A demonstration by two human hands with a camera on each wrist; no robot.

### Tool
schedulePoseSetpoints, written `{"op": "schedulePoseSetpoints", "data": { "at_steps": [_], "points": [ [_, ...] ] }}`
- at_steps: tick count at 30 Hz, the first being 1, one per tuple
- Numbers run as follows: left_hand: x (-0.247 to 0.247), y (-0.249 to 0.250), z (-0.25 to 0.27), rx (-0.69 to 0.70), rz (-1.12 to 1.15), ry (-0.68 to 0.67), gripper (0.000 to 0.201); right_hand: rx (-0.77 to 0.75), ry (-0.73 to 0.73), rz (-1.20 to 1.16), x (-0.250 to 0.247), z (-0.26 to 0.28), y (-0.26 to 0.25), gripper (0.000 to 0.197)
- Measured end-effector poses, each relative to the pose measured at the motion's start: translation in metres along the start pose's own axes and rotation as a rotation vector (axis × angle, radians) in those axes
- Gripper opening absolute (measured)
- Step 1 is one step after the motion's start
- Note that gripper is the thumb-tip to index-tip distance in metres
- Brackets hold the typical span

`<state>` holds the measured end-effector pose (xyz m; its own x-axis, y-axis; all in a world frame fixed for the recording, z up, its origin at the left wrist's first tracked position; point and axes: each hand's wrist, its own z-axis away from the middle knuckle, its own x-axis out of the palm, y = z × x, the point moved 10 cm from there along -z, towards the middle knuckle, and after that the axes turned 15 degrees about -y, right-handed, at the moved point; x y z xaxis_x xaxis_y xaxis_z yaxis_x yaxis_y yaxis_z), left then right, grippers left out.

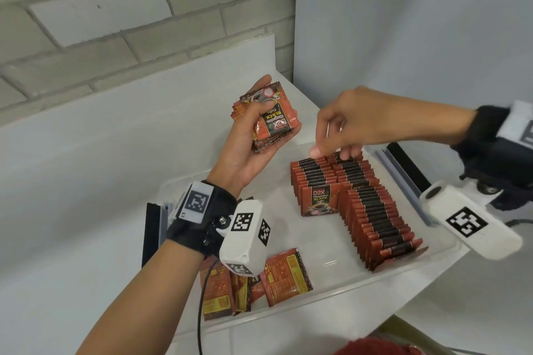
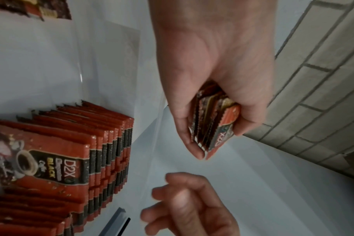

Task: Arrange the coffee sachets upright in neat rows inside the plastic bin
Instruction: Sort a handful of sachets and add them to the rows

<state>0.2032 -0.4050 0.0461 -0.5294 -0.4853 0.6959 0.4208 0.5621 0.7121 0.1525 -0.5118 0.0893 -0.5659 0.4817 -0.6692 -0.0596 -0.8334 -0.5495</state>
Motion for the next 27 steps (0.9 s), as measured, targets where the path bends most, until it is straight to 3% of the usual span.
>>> {"op": "schedulePoseSetpoints", "data": {
  "at_steps": [6,17,22,27],
  "points": [
    [0.008,0.001,0.0,-0.003,-0.105,-0.059,0.042,-0.105,0.212,-0.262,-0.007,0.002,0.001,0.035],
    [0.002,-0.004,-0.001,-0.042,-0.07,-0.022,0.036,-0.263,0.386,-0.73,-0.034,0.013,0.009,0.009],
    [-0.001,-0.006,0.0,-0.054,-0.065,-0.008,0.042,-0.278,0.422,-0.702,-0.05,0.02,0.006,0.004],
    [0.006,-0.009,-0.001,-0.079,-0.052,-0.071,0.053,-0.26,0.375,-0.567,-0.046,0.013,-0.002,0.016]
  ]
}}
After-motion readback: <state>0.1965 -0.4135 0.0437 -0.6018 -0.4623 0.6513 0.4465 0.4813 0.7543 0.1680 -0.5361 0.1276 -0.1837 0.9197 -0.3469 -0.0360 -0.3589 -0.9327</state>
